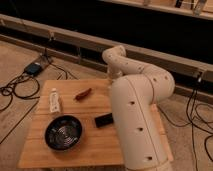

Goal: Place the white sponge in the ceramic cup

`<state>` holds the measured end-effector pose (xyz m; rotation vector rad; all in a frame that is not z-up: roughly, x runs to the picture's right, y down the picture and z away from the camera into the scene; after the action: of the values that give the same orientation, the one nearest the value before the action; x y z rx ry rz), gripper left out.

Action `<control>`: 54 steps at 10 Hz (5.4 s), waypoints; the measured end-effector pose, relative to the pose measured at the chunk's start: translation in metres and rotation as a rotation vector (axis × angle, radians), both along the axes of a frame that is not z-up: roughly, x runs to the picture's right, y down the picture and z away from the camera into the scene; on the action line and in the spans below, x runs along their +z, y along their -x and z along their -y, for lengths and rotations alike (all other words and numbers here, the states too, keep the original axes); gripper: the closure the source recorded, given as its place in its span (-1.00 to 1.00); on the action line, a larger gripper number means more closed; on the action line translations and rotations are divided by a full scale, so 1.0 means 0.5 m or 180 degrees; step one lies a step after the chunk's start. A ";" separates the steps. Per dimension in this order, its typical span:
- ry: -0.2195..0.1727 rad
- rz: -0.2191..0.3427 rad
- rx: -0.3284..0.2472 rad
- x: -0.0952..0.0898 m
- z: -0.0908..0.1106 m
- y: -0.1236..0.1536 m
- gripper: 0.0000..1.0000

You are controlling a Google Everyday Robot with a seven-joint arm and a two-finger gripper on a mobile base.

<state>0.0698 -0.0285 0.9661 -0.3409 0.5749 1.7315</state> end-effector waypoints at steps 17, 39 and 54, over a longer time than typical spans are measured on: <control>-0.0886 -0.0052 -0.0076 -0.460 -0.218 -0.087 1.00; -0.0273 0.0827 0.1269 -0.478 -0.196 -0.118 1.00; 0.0404 0.0822 0.3288 -0.543 -0.199 -0.096 1.00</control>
<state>0.1176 0.0712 0.6947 -1.0699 0.3190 2.5688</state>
